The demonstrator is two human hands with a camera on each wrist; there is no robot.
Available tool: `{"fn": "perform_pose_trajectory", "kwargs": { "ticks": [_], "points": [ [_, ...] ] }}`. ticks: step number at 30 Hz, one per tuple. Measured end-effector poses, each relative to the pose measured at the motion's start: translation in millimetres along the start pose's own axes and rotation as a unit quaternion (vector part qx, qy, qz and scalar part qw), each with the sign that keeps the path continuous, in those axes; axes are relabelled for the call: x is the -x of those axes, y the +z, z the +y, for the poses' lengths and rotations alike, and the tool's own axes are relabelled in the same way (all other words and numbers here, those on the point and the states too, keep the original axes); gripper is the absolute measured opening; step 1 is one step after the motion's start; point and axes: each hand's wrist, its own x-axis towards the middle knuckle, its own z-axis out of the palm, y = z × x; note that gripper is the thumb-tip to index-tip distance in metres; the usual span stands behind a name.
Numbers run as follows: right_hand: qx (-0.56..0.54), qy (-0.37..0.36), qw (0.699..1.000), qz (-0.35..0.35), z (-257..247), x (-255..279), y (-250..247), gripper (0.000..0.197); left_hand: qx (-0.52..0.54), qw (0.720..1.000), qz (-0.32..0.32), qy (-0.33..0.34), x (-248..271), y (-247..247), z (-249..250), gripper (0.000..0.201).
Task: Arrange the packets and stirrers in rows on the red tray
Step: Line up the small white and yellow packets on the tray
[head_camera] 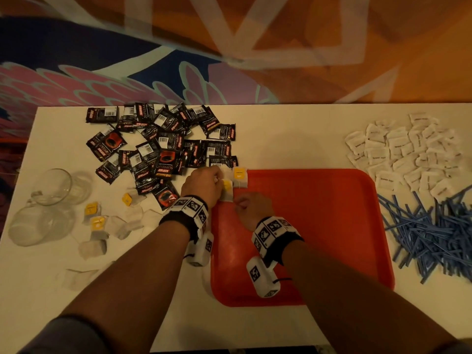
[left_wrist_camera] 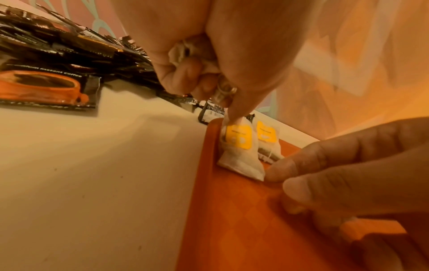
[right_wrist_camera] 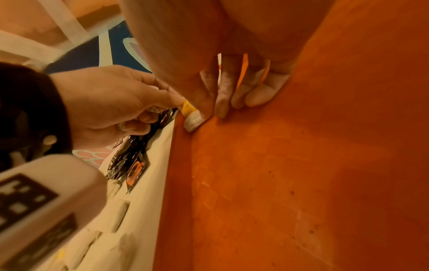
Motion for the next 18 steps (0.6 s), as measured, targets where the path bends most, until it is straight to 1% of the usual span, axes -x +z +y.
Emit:
{"fn": "perform_pose_trajectory", "kwargs": {
  "ticks": [3, 5, 6, 7, 8, 9, 10, 11, 12, 13, 14, 16, 18],
  "points": [
    [0.005, -0.004, 1.000, -0.008, 1, 4, -3, 0.027, 0.038, 0.999, 0.008, -0.008, 1, -1, -4, 0.021],
    [-0.011, 0.009, 1.000, -0.006, 4, 7, -5, 0.025, 0.103, 0.994, 0.019, -0.039, 2, -1, -9, 0.015],
    [-0.022, 0.015, 1.000, 0.001, 7, 8, -5, 0.023, 0.148, 0.987, 0.021, -0.066, 4, -2, -10, 0.011],
    [-0.035, 0.017, 0.999, 0.009, 8, 10, -7, 0.021, 0.218, 0.970, 0.018, -0.103, 7, -3, -11, 0.008],
    [-0.040, 0.014, 0.999, 0.015, 6, 13, -10, 0.020, 0.317, 0.937, 0.005, -0.146, 12, -6, -9, 0.013],
    [-0.035, -0.001, 0.999, 0.019, 4, 16, -14, 0.020, 0.427, 0.885, -0.016, -0.182, 17, -9, -6, 0.023],
    [-0.032, -0.024, 0.999, 0.025, 0, 19, -18, 0.020, 0.521, 0.830, -0.036, -0.199, 24, -15, -2, 0.033],
    [-0.044, -0.050, 0.997, 0.029, -5, 22, -23, 0.019, 0.585, 0.784, -0.050, -0.200, 31, -20, 3, 0.042],
    [-0.070, -0.074, 0.994, 0.031, -11, 25, -27, 0.016, 0.620, 0.757, -0.061, -0.196, 37, -25, 6, 0.049],
    [-0.102, -0.095, 0.990, 0.034, -16, 29, -32, 0.014, 0.641, 0.740, -0.071, -0.191, 42, -30, 10, 0.054],
    [-0.129, -0.115, 0.984, 0.042, -22, 33, -37, 0.012, 0.650, 0.733, -0.079, -0.185, 47, -35, 13, 0.058],
    [-0.155, -0.158, 0.973, 0.061, -34, 42, -49, 0.011, 0.656, 0.729, -0.093, -0.170, 57, -45, 25, 0.061],
    [-0.160, -0.181, 0.968, 0.074, -45, 50, -61, 0.014, 0.659, 0.729, -0.102, -0.156, 68, -56, 38, 0.060]
  ]
}}
